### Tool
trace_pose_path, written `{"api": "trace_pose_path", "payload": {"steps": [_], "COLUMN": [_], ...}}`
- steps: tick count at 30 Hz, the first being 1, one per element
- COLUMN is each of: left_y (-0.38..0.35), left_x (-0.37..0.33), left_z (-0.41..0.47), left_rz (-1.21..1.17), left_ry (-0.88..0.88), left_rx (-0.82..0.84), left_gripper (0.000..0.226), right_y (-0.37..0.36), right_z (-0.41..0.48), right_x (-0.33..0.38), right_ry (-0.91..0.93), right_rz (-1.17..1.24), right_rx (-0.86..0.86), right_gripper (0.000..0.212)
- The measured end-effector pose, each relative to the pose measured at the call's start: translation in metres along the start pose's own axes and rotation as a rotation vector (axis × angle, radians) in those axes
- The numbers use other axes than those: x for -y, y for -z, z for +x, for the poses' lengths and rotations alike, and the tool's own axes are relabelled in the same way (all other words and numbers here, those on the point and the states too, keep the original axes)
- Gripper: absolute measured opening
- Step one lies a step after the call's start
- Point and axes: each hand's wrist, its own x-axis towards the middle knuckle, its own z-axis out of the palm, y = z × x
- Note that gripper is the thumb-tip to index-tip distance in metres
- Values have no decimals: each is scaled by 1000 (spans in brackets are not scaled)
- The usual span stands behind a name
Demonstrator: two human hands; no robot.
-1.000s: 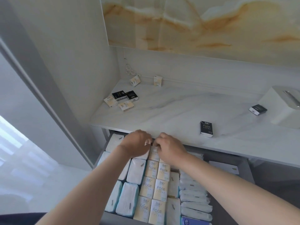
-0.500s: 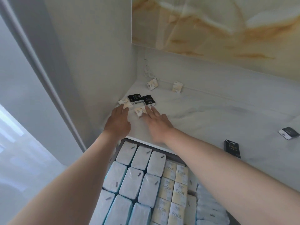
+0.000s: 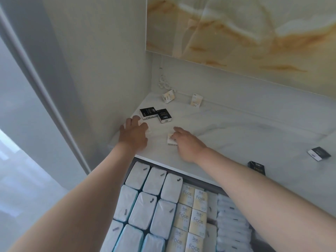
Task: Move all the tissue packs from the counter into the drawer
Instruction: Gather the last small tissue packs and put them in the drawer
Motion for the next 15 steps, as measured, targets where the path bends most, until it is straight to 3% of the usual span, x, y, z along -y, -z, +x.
{"api": "trace_pose_path", "payload": {"steps": [4, 9, 15], "left_y": [4, 5, 3], "left_x": [-12, -37, -74], "left_z": [-11, -45, -107], "left_rz": [-170, -178, -198], "left_ry": [-28, -113, -355], "left_rx": [107, 173, 258], "left_gripper": [31, 33, 35], "right_y": [3, 3, -2], "right_z": [-28, -79, -147], "right_x": [-10, -7, 14], "right_ry": [-75, -160, -190], "right_rz": [94, 128, 135], "right_rx": [10, 16, 67], "right_gripper": [33, 36, 66]}}
